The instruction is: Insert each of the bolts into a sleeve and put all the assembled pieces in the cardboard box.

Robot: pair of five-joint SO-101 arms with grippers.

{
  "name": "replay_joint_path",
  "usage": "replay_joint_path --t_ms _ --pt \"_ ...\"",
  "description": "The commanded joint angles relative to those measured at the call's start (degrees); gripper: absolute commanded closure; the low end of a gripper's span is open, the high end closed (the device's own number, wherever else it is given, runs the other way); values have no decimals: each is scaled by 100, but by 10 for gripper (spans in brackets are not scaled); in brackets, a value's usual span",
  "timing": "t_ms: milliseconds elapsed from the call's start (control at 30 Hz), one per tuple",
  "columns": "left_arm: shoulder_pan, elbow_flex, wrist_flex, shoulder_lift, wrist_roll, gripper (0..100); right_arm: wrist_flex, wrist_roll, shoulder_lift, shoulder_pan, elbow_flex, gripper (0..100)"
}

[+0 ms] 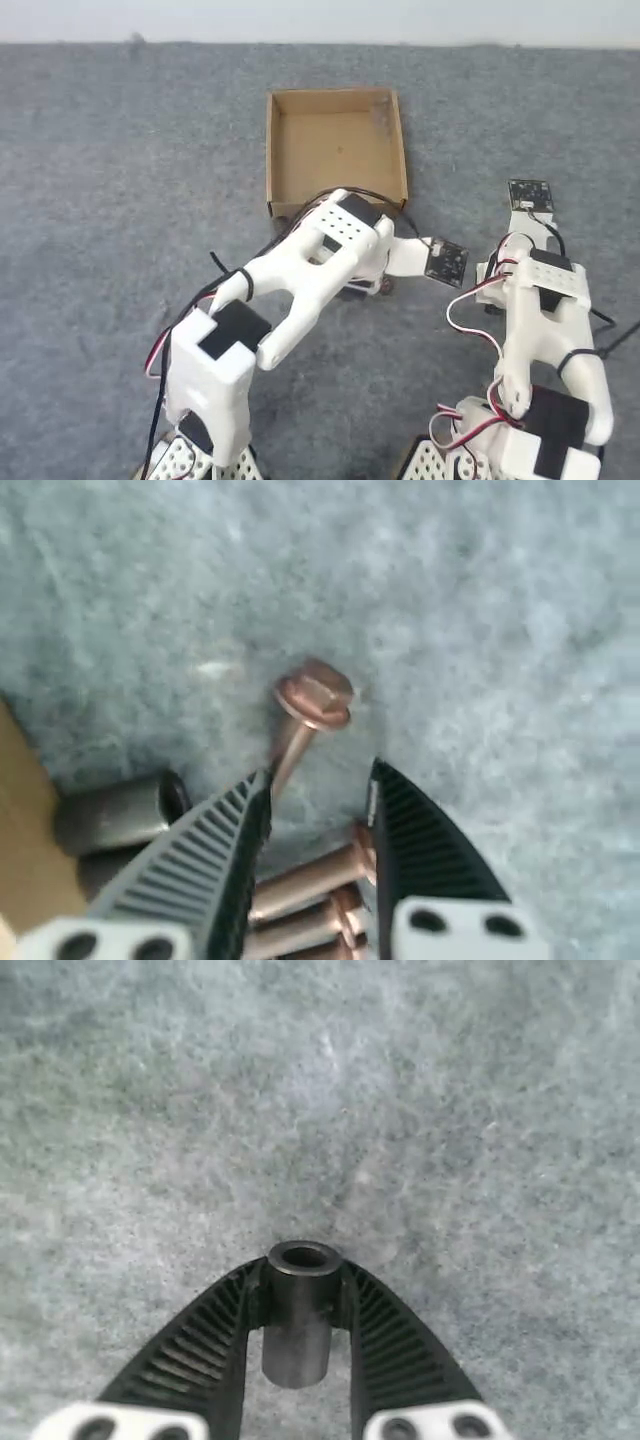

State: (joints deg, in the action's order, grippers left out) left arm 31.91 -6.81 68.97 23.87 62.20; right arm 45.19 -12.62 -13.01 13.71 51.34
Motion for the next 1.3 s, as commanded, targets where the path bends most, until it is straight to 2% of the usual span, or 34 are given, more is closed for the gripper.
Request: replay_joint_path --t_ms 0,467,833,933,1167,1267 --pt "88 242 -141 0 -185 845 -84 53 -347 40 -26 992" --pt "299 268 -325 246 -193 920 -84 53 -347 31 -26 992" --pt "325 259 -62 229 -273 963 -84 53 -347 31 -26 992" --pt "334 321 -88 220 -985 963 -84 53 -347 31 -26 992" --pt "352 1130 -62 220 -3578 963 -84 53 -347 48 -26 992" --pt "273 1270 -62 220 -4404 972 -84 53 -347 48 -26 992"
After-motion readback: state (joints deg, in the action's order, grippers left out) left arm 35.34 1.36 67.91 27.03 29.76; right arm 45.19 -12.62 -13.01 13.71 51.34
